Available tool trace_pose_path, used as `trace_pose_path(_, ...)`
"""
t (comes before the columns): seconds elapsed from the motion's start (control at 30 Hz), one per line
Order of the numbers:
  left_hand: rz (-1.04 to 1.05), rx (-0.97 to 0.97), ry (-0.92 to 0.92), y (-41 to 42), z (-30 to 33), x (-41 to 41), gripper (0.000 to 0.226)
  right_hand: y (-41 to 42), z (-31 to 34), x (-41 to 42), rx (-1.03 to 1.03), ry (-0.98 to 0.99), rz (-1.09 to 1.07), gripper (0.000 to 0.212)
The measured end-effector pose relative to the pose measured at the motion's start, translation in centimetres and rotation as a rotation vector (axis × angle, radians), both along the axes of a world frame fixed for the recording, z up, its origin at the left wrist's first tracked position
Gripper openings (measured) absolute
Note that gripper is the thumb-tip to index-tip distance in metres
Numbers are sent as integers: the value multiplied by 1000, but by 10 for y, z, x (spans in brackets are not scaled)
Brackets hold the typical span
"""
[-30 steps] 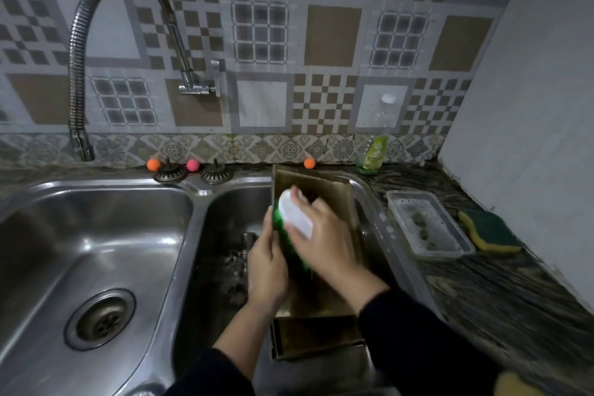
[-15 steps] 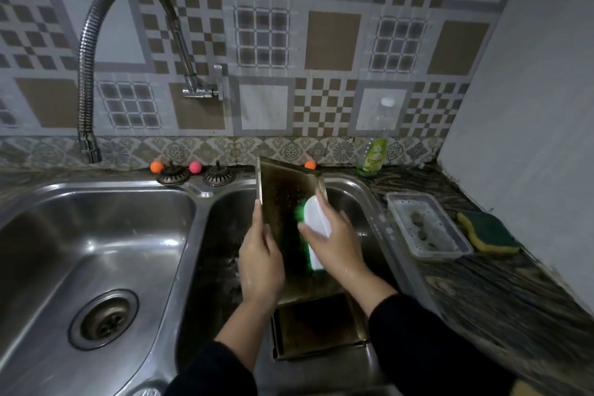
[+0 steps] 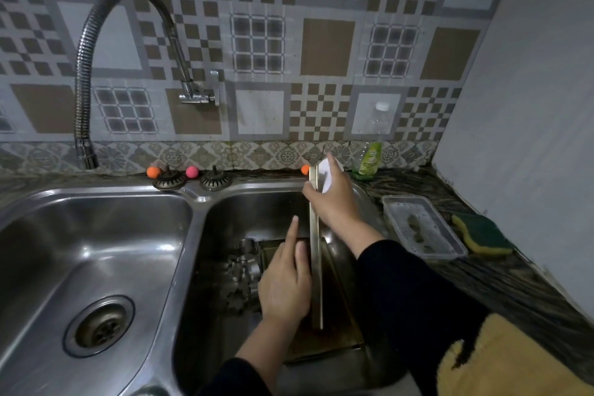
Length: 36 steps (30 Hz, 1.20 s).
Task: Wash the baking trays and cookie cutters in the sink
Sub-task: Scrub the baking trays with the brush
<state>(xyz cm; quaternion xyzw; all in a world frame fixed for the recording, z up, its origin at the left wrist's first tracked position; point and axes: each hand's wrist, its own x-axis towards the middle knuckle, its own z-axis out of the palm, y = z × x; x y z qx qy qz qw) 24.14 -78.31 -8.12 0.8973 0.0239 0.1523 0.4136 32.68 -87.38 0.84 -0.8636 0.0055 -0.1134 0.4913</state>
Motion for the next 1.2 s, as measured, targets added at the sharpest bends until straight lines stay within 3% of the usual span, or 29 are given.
trace_pose_path(0.17, -81, -297, 295, 31, -16, 30, 65, -12, 19, -7, 408, -45, 11, 68)
trace_pose_path(0.27, -127, -601, 292, 35, -16, 33, 72, -16, 21, -10, 496, -76, -7, 64)
trace_pose_path(0.4, -65, -651, 93, 43, -18, 29, 72, -29, 15, -5, 370, -41, -4, 68)
trace_pose_path(0.6, 102, -582, -17, 56, -17, 31, 54, -54, 0, -8, -148, -22, -169, 72)
trace_pose_path(0.83, 70, -570, -111, 36, 7, 47, 49, 10, -45, -82, -383, -170, 109, 80)
trace_pose_path(1.0, -89, -525, -128, 9, 7, 33, 45, 14, 0, -31, -350, -326, -29, 70)
trace_pose_path(1.1, -100, -542, -149, -1, 14, 30, 44, 7, 28, 0, -391, -309, -33, 69)
trace_pose_path(1.2, -10, -581, -178, 13, 21, 38, 43, 10, 2, -28, -343, -239, 33, 73)
